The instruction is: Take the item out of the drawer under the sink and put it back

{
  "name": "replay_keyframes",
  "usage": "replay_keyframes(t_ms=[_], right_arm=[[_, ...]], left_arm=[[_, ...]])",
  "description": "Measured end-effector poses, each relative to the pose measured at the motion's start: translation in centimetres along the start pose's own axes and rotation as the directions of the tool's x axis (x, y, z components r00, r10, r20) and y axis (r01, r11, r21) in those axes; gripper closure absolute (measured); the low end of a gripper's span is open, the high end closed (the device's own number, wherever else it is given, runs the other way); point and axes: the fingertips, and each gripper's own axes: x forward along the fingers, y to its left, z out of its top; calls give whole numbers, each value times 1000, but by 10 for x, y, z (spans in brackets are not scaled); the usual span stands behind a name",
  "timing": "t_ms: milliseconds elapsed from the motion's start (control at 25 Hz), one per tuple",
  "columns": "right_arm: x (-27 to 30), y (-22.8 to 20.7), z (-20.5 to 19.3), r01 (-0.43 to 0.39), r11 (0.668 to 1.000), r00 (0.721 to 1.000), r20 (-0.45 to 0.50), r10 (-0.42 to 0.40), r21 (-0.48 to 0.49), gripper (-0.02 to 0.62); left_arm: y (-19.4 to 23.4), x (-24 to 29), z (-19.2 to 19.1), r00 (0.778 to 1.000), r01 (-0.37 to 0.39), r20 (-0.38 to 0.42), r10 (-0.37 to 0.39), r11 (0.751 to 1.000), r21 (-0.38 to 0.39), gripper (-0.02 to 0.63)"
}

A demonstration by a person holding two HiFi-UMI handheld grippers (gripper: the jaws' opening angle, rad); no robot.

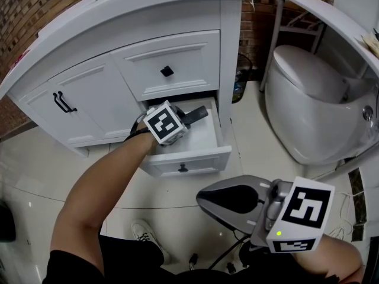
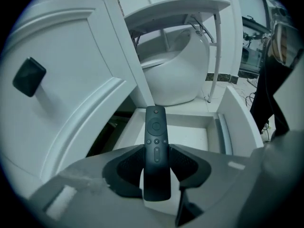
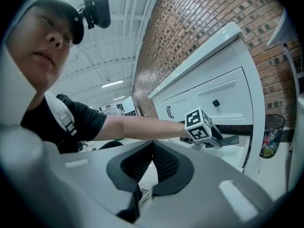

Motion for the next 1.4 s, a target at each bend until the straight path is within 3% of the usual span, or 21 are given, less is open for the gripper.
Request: replay_keyframes(t_ms=[240,320,440,640,840,960,1240,1400], right_arm=[[-2,-5,4,-6,1000,1000,13,6,5,588],[-3,-6,5,-9,1000,1000,13,9,4,588],[-6,-11,6,-1,1000,1000,19,0,11,588],[-7,-14,5,-3,1000,1000,25,2,26,588],[-6,-16,6,3,999,1000,27,-3,34,588],[-6,-16,7,-2,1000,1000,25,1,30,588],[-7,-19,8,21,1000,999,28,-22,21,588],[-5,-19,9,41,999,999,26,-41,8,588]], left_arm=[[-11,32,-13,992,94,-88,-89,994,60,439],[-10,36,-24,984,102,-156,-88,992,79,439],[-2,35,-50,949,86,-309,-59,994,74,439],[2,40,-57,939,87,-339,-61,994,62,439],[-28,51,-35,954,213,-224,-199,976,41,439],[-18,51,-47,952,182,-259,-166,983,38,433],[-8,38,-26,978,147,-156,-136,987,67,419],[-6,22,-17,990,105,-102,-97,992,75,464]])
